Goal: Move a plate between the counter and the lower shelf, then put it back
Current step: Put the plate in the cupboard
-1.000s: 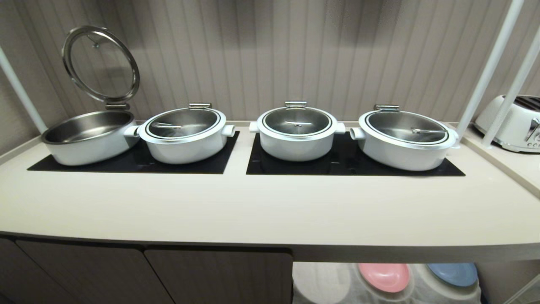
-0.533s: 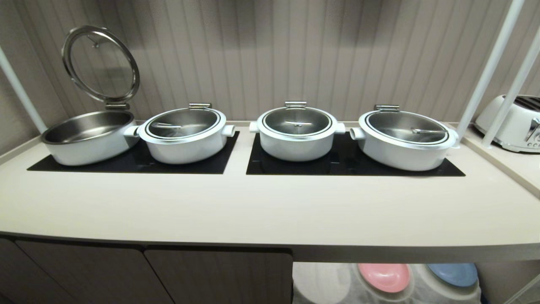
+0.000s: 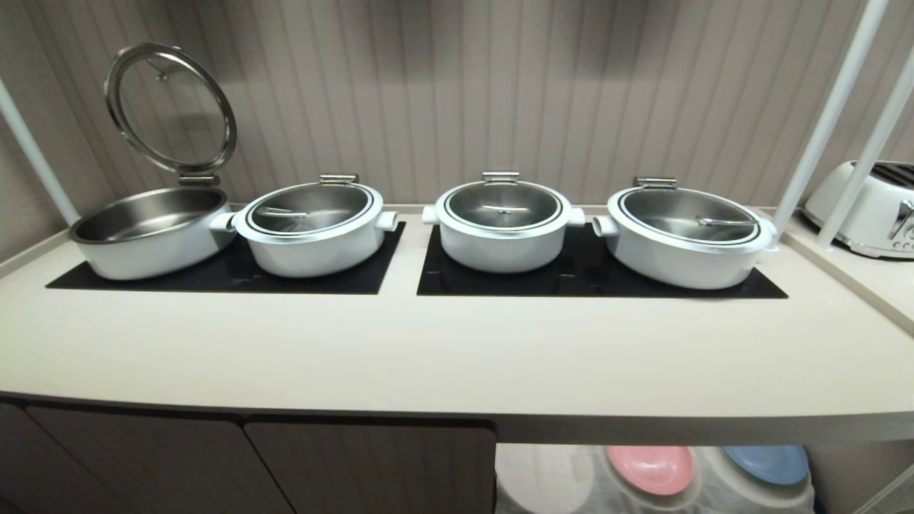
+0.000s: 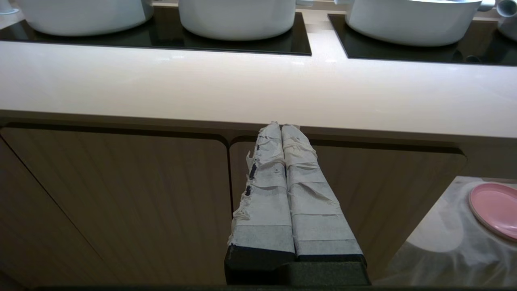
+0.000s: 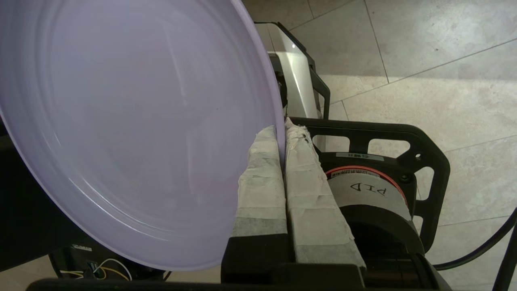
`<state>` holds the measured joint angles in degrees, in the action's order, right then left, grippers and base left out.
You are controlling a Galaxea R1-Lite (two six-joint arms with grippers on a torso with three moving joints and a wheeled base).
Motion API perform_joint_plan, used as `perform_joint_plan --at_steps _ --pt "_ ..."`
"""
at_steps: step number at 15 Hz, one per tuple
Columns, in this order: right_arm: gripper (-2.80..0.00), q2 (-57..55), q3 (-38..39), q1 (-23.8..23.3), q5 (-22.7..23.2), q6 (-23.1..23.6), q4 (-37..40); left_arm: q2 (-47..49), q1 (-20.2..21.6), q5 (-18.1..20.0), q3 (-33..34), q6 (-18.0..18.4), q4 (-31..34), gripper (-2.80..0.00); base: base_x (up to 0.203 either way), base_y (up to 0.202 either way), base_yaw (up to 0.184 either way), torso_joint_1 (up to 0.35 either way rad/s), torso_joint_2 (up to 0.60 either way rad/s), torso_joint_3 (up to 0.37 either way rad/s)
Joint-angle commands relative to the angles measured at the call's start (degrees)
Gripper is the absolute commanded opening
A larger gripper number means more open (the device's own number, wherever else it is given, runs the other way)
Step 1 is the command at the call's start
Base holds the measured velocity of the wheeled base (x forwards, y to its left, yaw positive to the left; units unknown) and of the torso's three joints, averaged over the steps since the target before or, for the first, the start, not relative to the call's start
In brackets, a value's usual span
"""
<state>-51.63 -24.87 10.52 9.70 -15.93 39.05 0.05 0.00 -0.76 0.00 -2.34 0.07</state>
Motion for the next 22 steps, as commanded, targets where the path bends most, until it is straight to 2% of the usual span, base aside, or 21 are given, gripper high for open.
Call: perform_joint_plan --at_steps 1,17,19,22 --pt "-2.80 0.04 0.35 0.03 0.05 -0.06 0.24 0.04 0.00 -0.03 0.00 -0.03 0.01 -2.80 0.000 0.000 0.000 0.000 0.00 0.000" --pt "-2.80 0.42 0.44 0.03 0.17 -0.33 -0.64 0.04 0.00 -0.03 0.00 -0.03 0.01 -2.80 0.000 0.000 0.000 0.000 0.00 0.000" --pt "-2.80 0.55 0.24 -0.05 3.86 -0.37 -0.65 0.04 0.06 -0.03 0.00 -0.03 0.01 -2.80 0.000 0.000 0.000 0.000 0.00 0.000" --pt "-2.80 -0.26 -0.61 -0.06 4.71 -0.58 -0.76 0.04 0.00 -0.03 0.00 -0.03 0.01 -2.80 0.000 0.000 0.000 0.000 0.00 0.000"
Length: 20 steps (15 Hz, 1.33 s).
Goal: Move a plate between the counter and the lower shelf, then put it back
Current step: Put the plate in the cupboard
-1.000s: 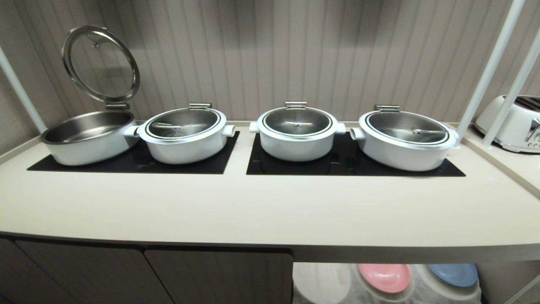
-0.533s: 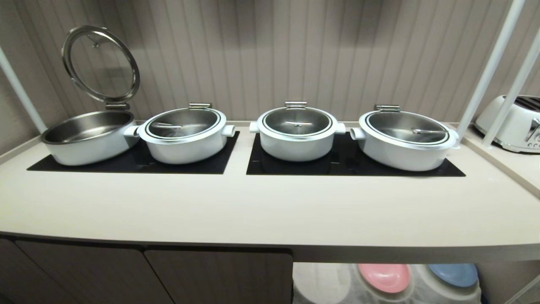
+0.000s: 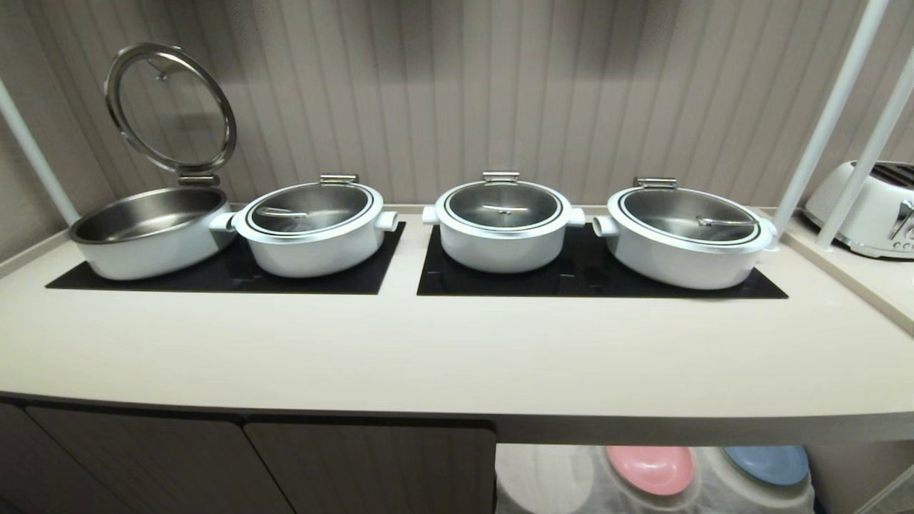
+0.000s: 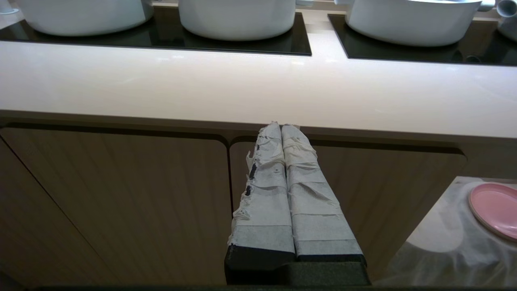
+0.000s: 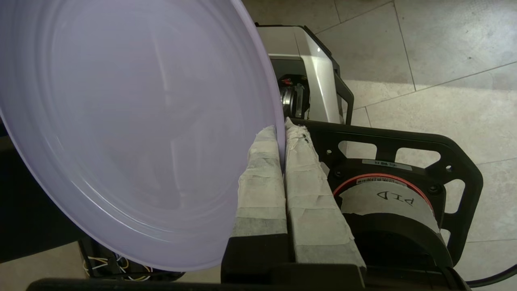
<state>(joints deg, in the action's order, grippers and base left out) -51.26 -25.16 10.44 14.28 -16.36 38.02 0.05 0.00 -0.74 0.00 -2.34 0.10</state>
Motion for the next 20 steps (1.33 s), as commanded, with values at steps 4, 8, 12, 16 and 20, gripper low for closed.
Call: perform_joint_plan --at_steps 4,8,12,16,20 --pt "-2.80 -2.09 0.25 0.02 0.31 -0.02 0.19 0.04 0.04 -0.05 0.00 -0.03 -0.01 -2.80 0.000 0.000 0.000 0.000 0.00 0.000" --pt "-2.80 -5.49 -0.16 -0.03 0.28 -0.16 -3.28 0.04 0.09 -0.05 0.00 -0.03 -0.01 -2.80 0.000 0.000 0.000 0.000 0.00 0.000" --pt "-2.80 -5.52 -0.24 -0.06 0.23 -0.16 -3.18 0.04 0.07 -0.05 0.00 -0.03 -0.01 -2.80 0.000 0.000 0.000 0.000 0.00 0.000" --pt "-2.80 -5.08 -0.16 -0.15 0.23 -0.25 -2.77 0.04 0.01 -0.05 0.00 -0.03 -0.01 -2.80 0.000 0.000 0.000 0.000 0.00 0.000" --pt "-2.80 -5.26 -0.16 -0.15 0.31 -0.25 -3.21 0.04 0.00 -0.05 0.00 -0.03 -0.01 -2.80 0.000 0.000 0.000 0.000 0.00 0.000"
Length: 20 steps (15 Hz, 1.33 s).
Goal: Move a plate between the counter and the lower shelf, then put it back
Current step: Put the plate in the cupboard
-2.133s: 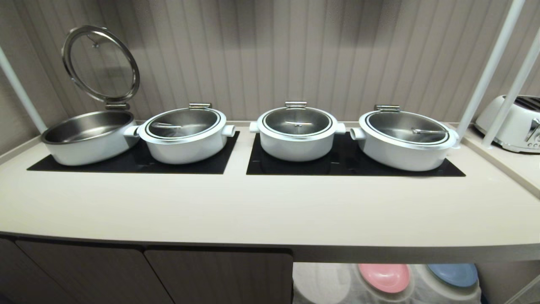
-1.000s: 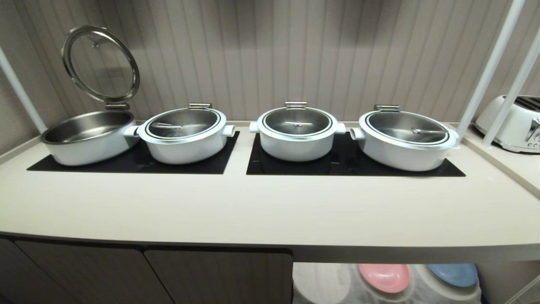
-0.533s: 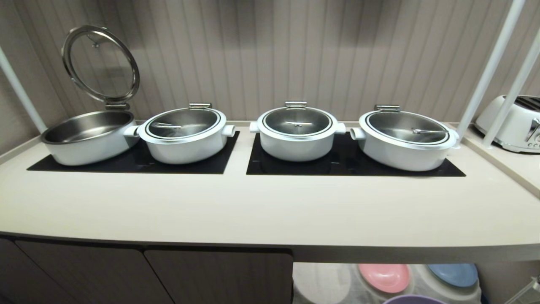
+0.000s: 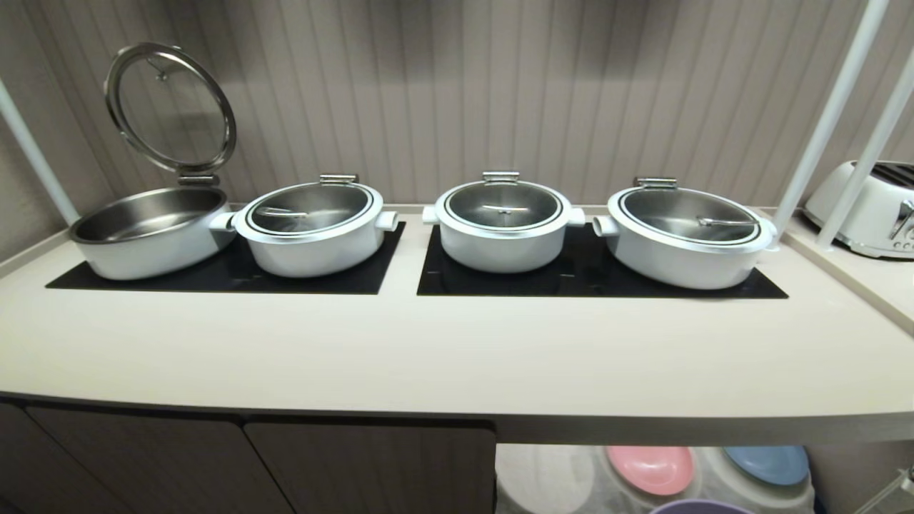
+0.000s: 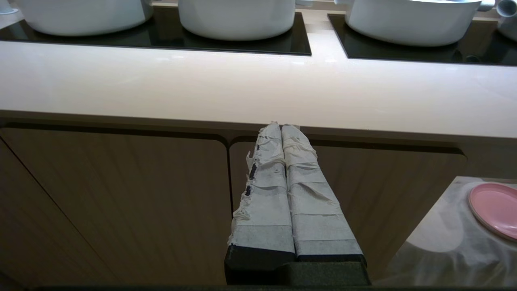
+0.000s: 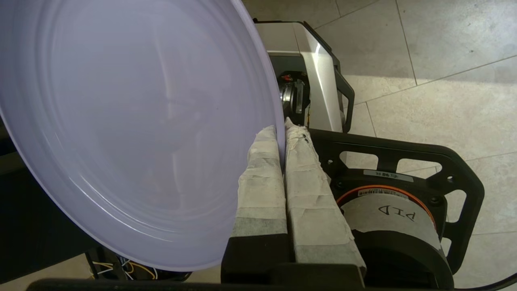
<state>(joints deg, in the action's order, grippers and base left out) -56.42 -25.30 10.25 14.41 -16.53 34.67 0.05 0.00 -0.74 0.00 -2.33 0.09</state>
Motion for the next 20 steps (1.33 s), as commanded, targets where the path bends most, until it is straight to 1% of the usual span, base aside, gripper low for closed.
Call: perform_joint_plan --at_steps 1,18,20 --pt "-2.80 -0.27 -0.02 0.03 0.18 -0.08 0.13 0.04 0.00 -0.05 0.00 -0.04 0.00 -2.80 0.000 0.000 0.000 -0.072 0.10 0.094" --pt "-2.80 0.26 0.60 0.03 0.97 -0.08 0.75 0.04 0.09 -0.05 0.00 -0.04 0.00 -2.80 0.000 0.000 0.000 -0.141 0.30 0.156" --pt "-2.80 0.26 0.60 0.03 0.97 -0.70 0.75 0.04 0.09 -0.05 0.00 -0.04 0.00 -2.80 0.000 0.000 0.000 -0.154 0.34 0.167"
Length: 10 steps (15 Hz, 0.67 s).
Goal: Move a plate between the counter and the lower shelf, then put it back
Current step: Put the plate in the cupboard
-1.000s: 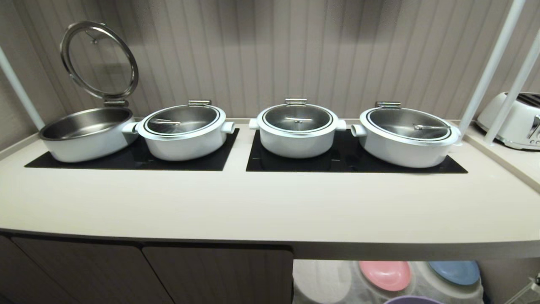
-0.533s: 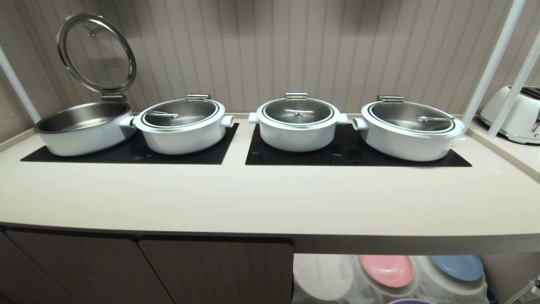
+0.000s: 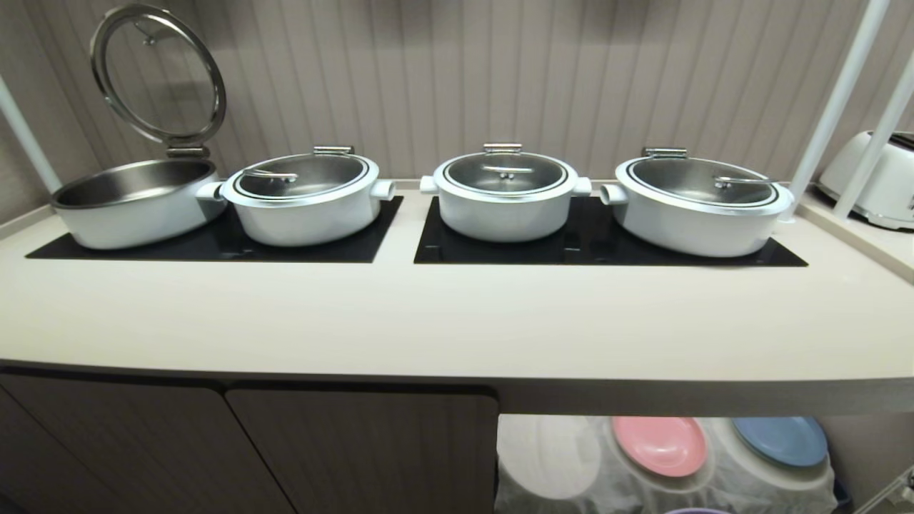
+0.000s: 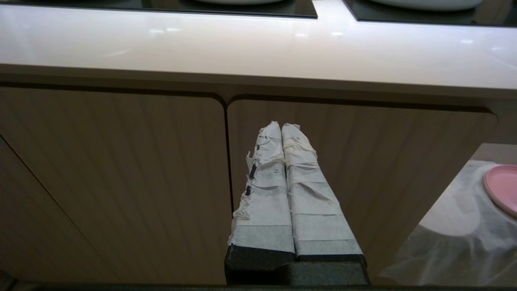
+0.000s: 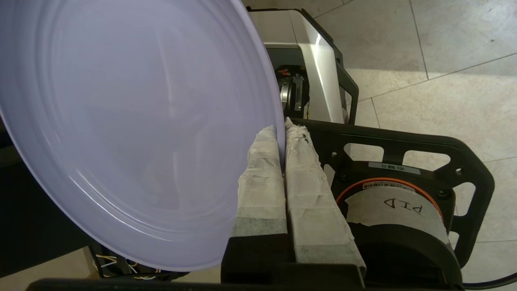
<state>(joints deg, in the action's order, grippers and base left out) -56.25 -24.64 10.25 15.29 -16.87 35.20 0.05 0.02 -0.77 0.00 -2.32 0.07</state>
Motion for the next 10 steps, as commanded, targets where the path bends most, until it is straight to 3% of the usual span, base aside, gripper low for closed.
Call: perform_joint_plan --at_steps 1,6,10 --pt "-2.80 0.38 -0.06 0.10 0.09 -0.52 0.22 0.04 -0.02 -0.02 0.00 -0.06 0.01 -2.80 0.000 0.000 0.000 -0.166 0.35 0.188" --pt "-2.80 1.58 0.47 0.03 0.09 -0.62 1.36 0.04 0.03 -0.02 0.00 -0.06 0.01 -2.80 0.000 0.000 0.000 -0.176 0.38 0.198" --pt "-2.80 1.58 0.47 0.12 0.09 -0.62 1.36 0.04 -0.02 -0.02 0.00 -0.06 0.01 -2.80 0.000 0.000 0.000 -0.248 0.55 0.287"
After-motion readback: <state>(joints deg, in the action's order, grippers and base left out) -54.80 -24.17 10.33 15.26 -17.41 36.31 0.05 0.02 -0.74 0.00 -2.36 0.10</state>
